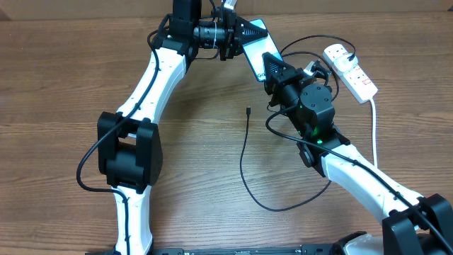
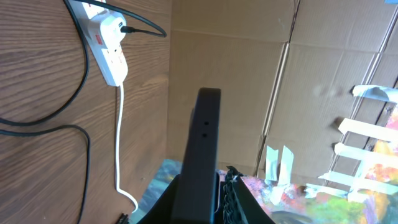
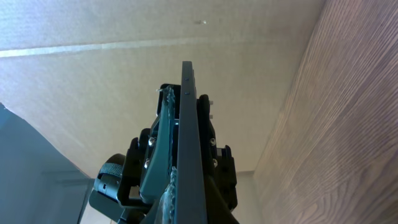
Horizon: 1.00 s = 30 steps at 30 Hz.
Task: Plug charger to phone and switch on socket
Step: 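Open the right gripper and withdraw it from the phone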
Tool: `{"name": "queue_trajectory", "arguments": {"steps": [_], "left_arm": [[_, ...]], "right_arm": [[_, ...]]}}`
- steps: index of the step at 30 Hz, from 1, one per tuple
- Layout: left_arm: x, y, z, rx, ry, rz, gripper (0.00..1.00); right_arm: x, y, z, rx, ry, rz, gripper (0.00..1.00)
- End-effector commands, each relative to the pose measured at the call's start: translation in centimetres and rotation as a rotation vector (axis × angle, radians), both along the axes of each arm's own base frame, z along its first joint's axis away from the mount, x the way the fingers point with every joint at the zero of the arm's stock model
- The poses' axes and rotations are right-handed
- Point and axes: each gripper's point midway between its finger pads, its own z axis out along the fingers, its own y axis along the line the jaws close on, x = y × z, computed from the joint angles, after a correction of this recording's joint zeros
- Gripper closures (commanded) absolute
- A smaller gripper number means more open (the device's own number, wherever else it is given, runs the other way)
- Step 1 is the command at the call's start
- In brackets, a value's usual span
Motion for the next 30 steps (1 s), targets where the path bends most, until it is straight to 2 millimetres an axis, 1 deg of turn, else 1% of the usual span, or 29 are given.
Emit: {"name": "queue_trajectory", "arguments": {"steps": [1,6,12,14,15,21,24,30], "left_arm": [[-1.9,-2.1,1.7,-0.03,0.005,-0.07,0.85],[-1.9,-2.5,1.6,-0.025,0.003,-0.065,0.87],[-2.3,-3.1,1.6,-0.024,0.003,-0.076,0.9],[-2.4,-3.3,1.6,-0.023,0.003,-0.078,0.92],[-2.4,-3.4,1.6,-0.022,0.002,-0.077,0.95],[-1.9,-3.3,1.4,-0.011,-0.001,-0.05,0.96],[-1.8,-3.2,1.4,-0.009,-0.002,-0.044,0.96],[-1.2,-2.2,1.4,-0.01,-0.002,-0.026,0.96]], "right_arm": [[-3.2,5.7,-0.8,-0.033,0.009,0.216,0.96],[-3.8,6.6,-0.9,-0.041,0.011,0.201,0.96],[-3.8,6.6,-0.9,-0.04,0.01,0.202,0.96],[-3.8,6.6,-0.9,-0.04,0.01,0.202,0.96],[-3.8,6.6,-0.9,-0.04,0.01,0.201,0.96],[-3.8,6.6,-1.0,-0.045,0.012,0.202,0.96],[-3.8,6.6,-1.4,-0.053,0.026,0.202,0.96],[-3.7,6.5,-1.3,-0.075,0.011,0.2,0.96]]}}
